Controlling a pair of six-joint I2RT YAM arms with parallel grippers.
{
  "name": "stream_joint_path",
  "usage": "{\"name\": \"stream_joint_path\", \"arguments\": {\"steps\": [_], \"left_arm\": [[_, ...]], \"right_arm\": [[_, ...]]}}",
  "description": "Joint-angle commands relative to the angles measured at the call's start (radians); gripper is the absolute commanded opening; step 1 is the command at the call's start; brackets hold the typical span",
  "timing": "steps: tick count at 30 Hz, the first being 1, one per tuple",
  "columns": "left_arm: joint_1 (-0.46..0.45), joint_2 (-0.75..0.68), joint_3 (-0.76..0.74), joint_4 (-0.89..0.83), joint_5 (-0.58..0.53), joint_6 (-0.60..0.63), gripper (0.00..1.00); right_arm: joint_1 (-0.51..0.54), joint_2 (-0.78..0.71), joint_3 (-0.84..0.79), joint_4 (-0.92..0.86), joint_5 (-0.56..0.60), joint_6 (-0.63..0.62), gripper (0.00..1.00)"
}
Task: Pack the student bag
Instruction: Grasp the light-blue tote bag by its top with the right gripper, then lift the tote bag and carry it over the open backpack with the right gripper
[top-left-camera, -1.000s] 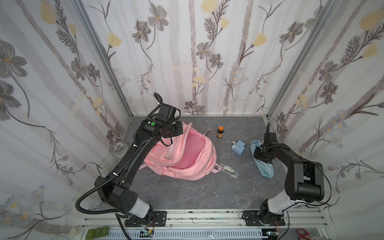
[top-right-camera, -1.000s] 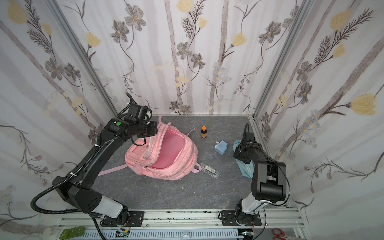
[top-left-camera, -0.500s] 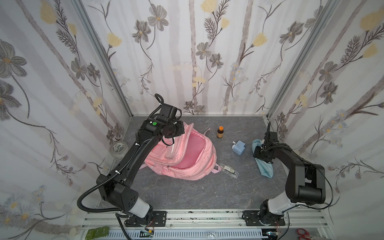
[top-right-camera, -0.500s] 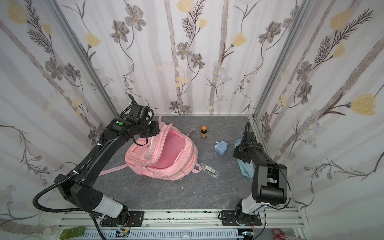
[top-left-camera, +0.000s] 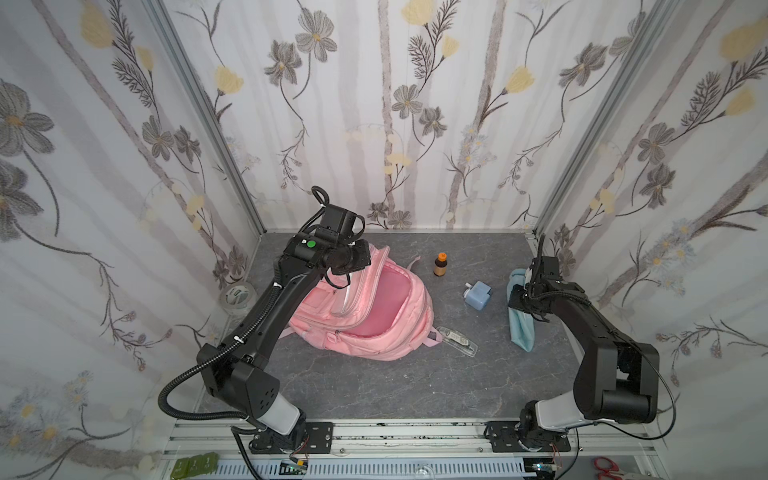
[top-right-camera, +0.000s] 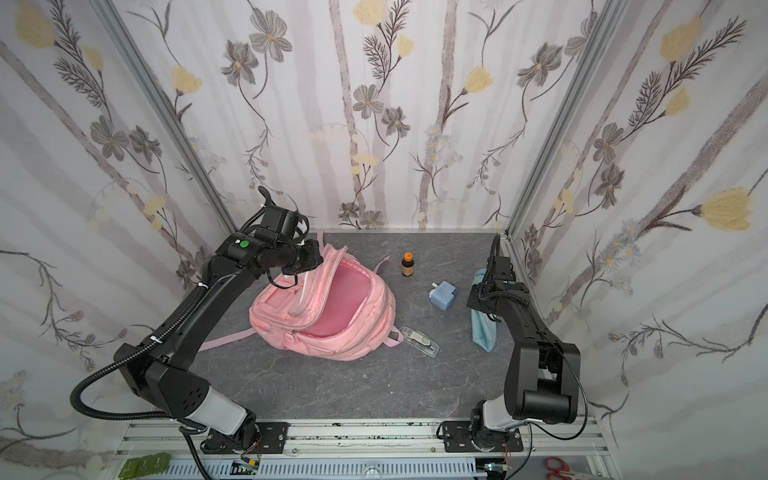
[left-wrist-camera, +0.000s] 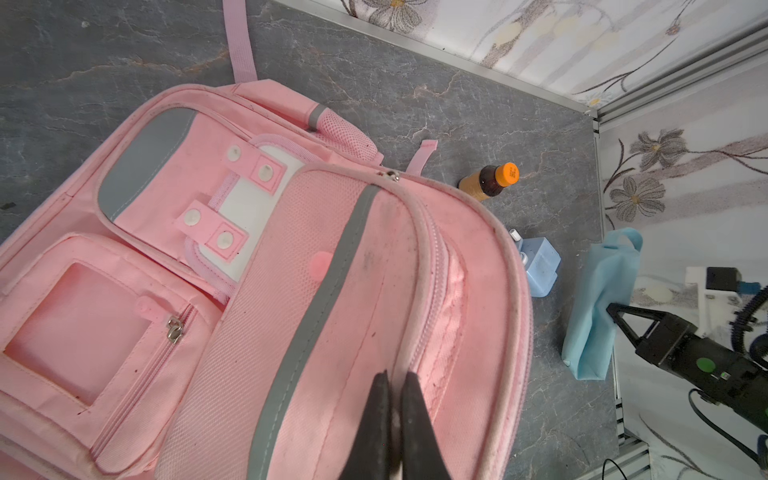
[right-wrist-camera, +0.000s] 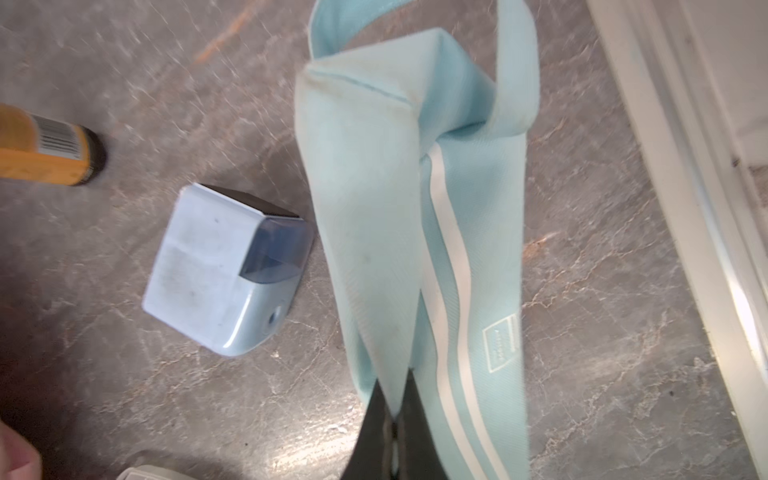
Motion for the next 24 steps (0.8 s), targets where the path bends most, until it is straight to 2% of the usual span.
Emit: {"name": "stream_joint_path", "arguments": {"steps": [1,5,9,14,17,20,24], "left_arm": [[0.002,0.009,0.033,0.036,-0.002,0.014,0.00],[0.002,0.013,0.046,0.036,-0.001,0.011,0.00],[0.002,0.011,0.043,0.036,0.002,0.009,0.00],[0.001,0.003,0.023,0.055,0.002,-0.005,0.00],[0.001,0.009,0.018,0.071,0.014,-0.018,0.00],[0.001,0.021,0.020,0.087,0.028,-0.034,0.00],[0.000,0.027,0.023,0.107,0.035,-0.055,0.00]], "right_arm": [[0.001,-0.054,0.035,-0.012,0.011,0.004,0.00],[0.004,-0.112,0.081,-0.043,-0.050,0.017,0.00],[0.025,-0.156,0.137,-0.065,-0.190,0.049,0.00],[0.109,-0.185,0.206,-0.035,-0.363,0.189,0.00],[0.192,-0.193,0.218,0.046,-0.471,0.326,0.00],[0.282,-0.204,0.166,0.215,-0.569,0.530,0.00],[0.428,-0.203,0.083,0.489,-0.598,0.796,0.00]]}}
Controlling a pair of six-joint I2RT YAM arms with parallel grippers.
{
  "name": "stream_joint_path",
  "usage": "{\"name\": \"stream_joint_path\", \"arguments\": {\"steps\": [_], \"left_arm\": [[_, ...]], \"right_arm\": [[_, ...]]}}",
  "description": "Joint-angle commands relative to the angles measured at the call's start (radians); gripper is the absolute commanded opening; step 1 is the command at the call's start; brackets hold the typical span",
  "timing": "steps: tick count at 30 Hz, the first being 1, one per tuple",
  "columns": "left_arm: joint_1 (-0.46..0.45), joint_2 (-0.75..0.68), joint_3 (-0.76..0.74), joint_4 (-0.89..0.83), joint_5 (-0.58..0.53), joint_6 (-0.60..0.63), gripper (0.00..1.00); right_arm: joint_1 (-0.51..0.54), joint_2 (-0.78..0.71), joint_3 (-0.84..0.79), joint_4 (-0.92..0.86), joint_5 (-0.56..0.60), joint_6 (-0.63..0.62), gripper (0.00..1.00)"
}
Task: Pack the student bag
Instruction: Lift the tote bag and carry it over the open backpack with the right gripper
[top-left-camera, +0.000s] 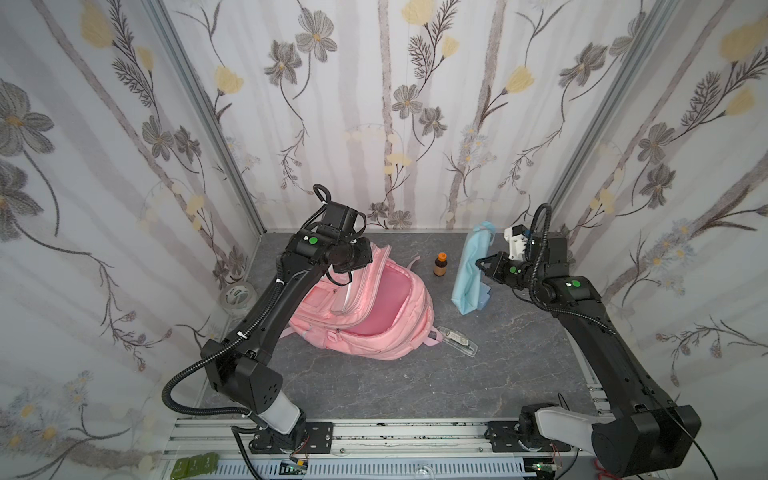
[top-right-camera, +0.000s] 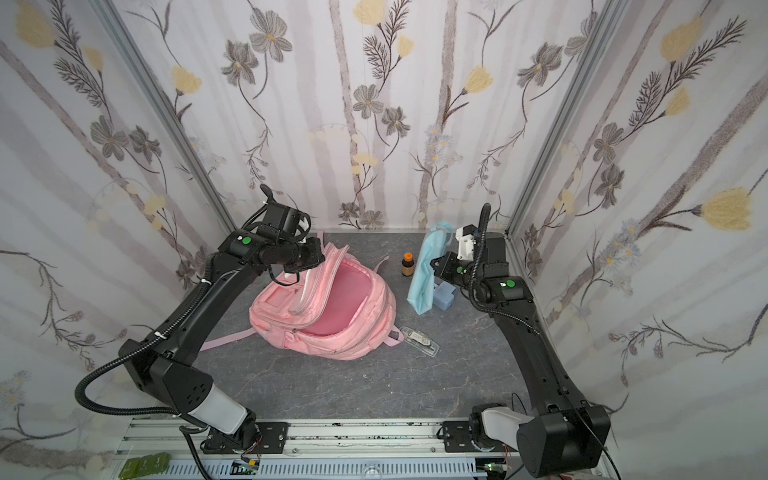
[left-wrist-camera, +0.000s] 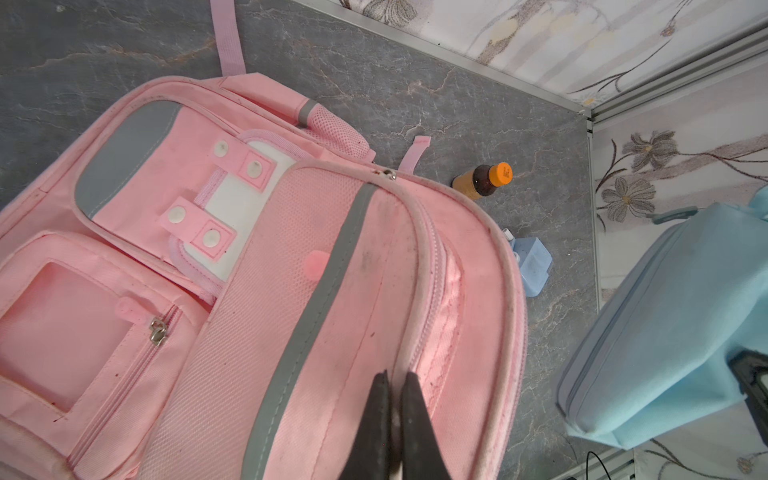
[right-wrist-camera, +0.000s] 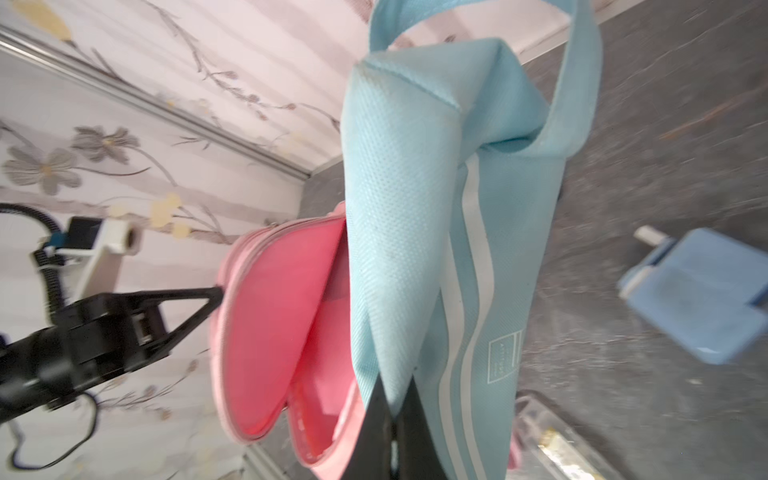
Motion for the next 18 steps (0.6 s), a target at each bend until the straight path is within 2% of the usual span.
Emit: {"name": "stream_joint_path", "arguments": {"steps": [1,5,9,12,18], "left_arm": [[0.001,0.002,0.007,0.108,0.008,-0.031,0.00],[0.002,0.004,0.012,0.108,0.016,-0.034,0.00],[0.002,0.006,0.016,0.103,0.027,-0.039,0.00],[0.002,0.005,0.025,0.101,0.029,-0.039,0.00],[0.002,0.011,0.054,0.091,0.026,-0.034,0.00]], "right_arm": [[0.089,0.009,-0.052,0.346,-0.086,0.330,0.00],[0.191,0.074,-0.093,0.585,-0.082,0.532,0.00],[0.252,0.155,-0.093,0.745,-0.058,0.663,0.00],[0.280,0.210,-0.085,0.814,-0.043,0.719,0.00],[0.308,0.301,-0.062,0.838,-0.042,0.733,0.00]]}}
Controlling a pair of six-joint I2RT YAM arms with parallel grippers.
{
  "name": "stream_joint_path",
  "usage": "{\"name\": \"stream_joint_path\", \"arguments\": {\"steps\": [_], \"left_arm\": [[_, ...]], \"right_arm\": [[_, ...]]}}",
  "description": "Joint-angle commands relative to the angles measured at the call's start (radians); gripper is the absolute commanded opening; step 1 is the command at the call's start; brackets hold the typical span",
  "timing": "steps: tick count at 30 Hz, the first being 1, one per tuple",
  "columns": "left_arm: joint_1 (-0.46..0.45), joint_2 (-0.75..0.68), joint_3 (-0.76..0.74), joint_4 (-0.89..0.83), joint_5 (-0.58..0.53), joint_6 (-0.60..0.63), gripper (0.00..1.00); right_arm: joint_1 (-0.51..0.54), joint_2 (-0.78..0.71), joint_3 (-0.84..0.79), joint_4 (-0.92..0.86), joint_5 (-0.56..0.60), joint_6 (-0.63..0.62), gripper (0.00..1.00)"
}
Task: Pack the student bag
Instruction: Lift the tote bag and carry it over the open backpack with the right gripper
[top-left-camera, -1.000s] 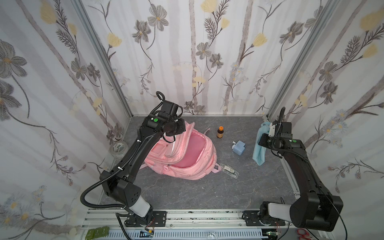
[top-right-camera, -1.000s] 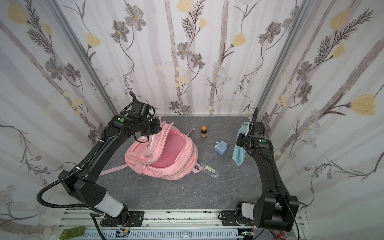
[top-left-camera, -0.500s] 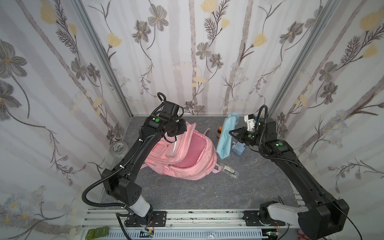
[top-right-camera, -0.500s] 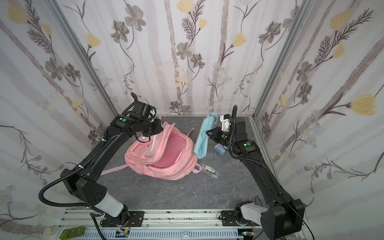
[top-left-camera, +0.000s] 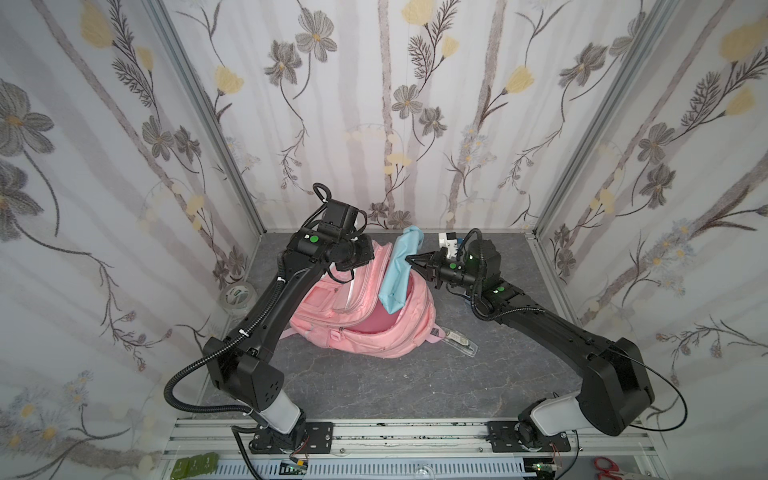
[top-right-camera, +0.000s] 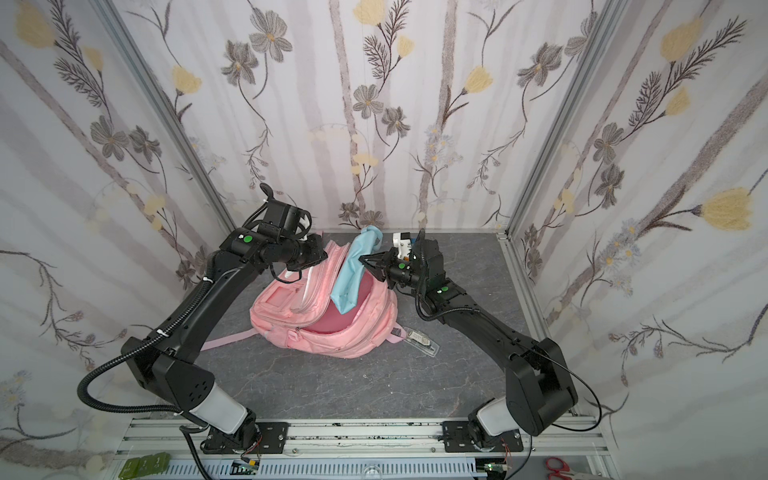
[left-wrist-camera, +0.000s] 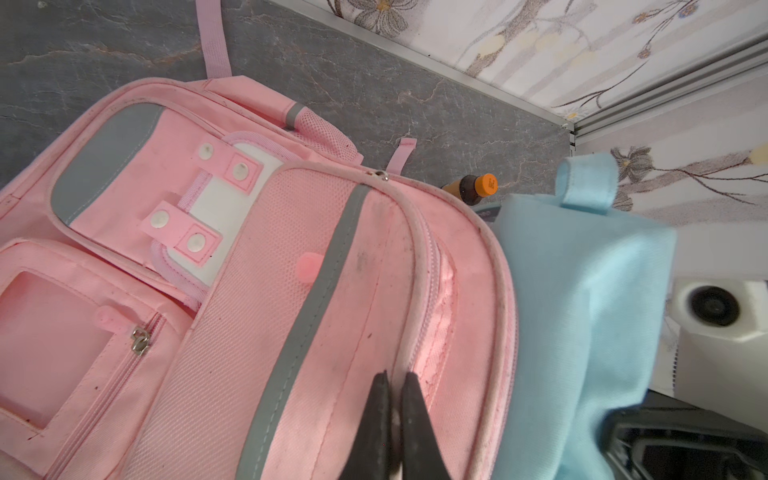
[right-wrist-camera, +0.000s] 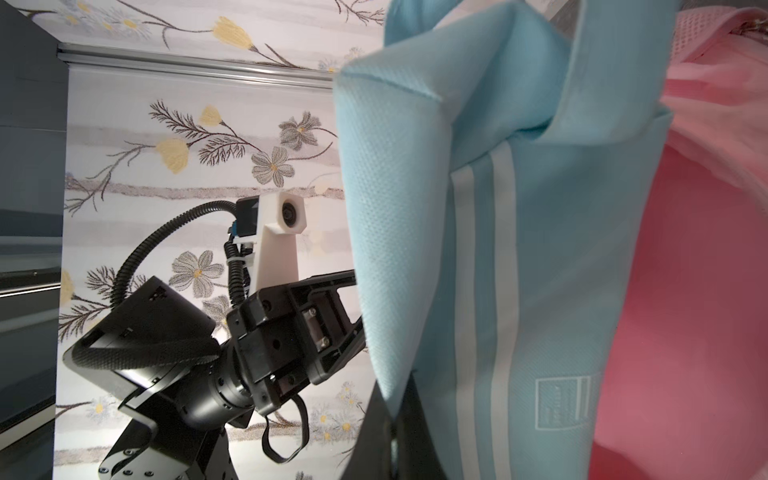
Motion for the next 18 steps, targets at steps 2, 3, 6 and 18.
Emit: {"name": "stream_joint_path", "arguments": {"steps": [2,3,6,18], "left_arm": [[-0.001,0.001,0.029,0.078,0.007,-0.004,0.00],[0.000,0.002,0.033,0.076,0.004,-0.003,0.00],[0.000,0.007,0.047,0.073,0.000,-0.005,0.00],[0.000,0.017,0.077,0.056,-0.007,-0.010,0.00]], "right_arm": [[0.010,0.023,-0.009,0.122,0.018,0.059,0.00],[0.011,0.021,-0.026,0.124,0.027,0.065,0.00],[0.015,0.011,-0.096,0.173,0.070,0.117,0.00],[0.090,0.177,-0.081,0.448,0.002,0.332,0.00]]}}
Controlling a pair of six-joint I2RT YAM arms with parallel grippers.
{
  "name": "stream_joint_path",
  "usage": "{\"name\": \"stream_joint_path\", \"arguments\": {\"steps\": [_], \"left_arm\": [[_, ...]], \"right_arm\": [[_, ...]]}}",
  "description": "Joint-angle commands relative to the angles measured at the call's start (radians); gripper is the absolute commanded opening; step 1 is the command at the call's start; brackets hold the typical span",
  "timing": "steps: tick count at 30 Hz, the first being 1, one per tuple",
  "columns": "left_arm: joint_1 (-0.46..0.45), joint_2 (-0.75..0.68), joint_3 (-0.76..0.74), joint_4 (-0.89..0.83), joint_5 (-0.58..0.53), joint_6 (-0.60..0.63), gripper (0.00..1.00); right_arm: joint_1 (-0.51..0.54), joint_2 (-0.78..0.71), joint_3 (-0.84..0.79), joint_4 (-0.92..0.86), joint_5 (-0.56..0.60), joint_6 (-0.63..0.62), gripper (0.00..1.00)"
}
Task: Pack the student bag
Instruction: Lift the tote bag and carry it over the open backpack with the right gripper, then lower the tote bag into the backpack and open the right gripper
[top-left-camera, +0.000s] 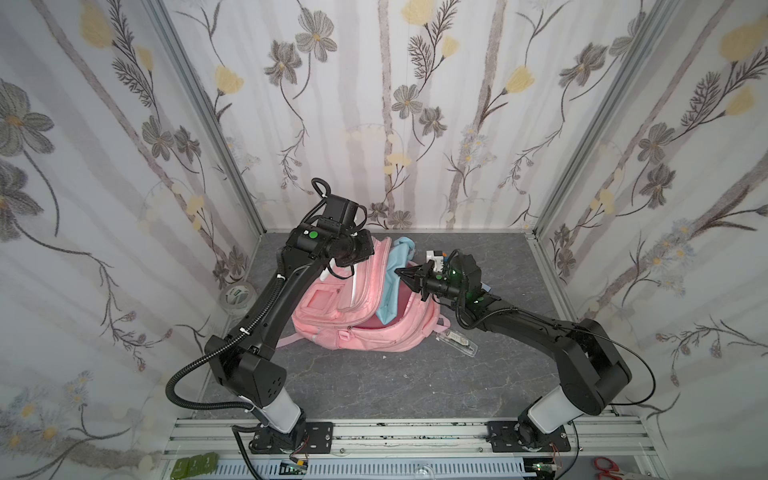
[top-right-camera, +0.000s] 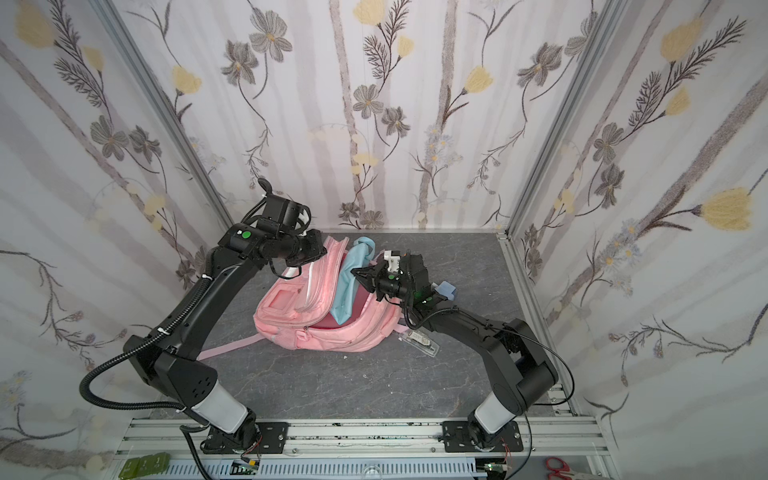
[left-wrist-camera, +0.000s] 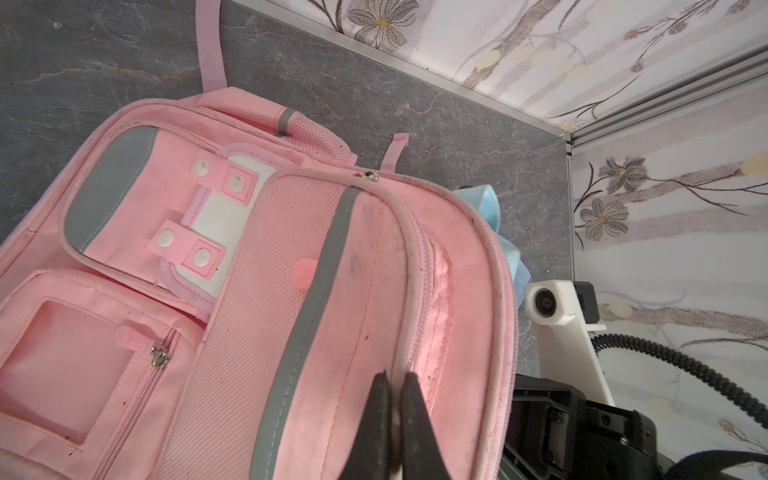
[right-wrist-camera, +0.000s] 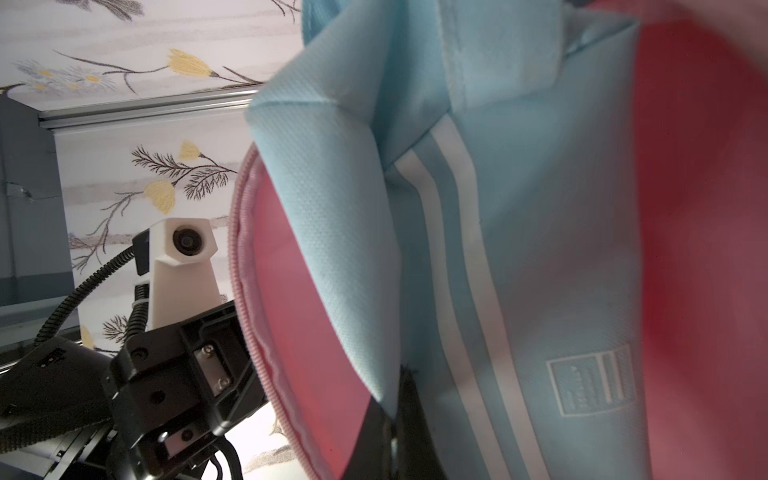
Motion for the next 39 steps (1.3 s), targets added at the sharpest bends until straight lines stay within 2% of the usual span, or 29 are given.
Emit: {"name": "stream_joint_path", "arguments": {"steps": [1,9,17,24,33,39], "left_arm": [[0.001,-0.006,0.019,0.081,0.003,-0.006,0.00],[-0.001,-0.013,0.015,0.083,-0.003,-0.022,0.00],[-0.008,-0.025,-0.005,0.110,0.003,-0.058,0.00],[-0.027,-0.004,0.016,0.131,0.033,-0.087,0.00],[-0.046,0.028,0.104,0.096,0.050,-0.075,0.00],[-0.046,0.055,0.178,0.051,0.039,-0.040,0.00]], "right_arm": [[0.027,0.042,0.020,0.178,-0.028,0.120,0.00],[0.069,0.134,0.070,0.237,-0.035,0.191,0.00],[0.078,0.223,0.090,0.333,0.010,0.292,0.00],[0.080,0.327,0.200,0.289,0.027,0.290,0.00],[0.080,0.439,0.380,0.094,0.003,0.174,0.00],[0.060,0.485,0.513,-0.180,-0.061,-0.050,0.00]]}}
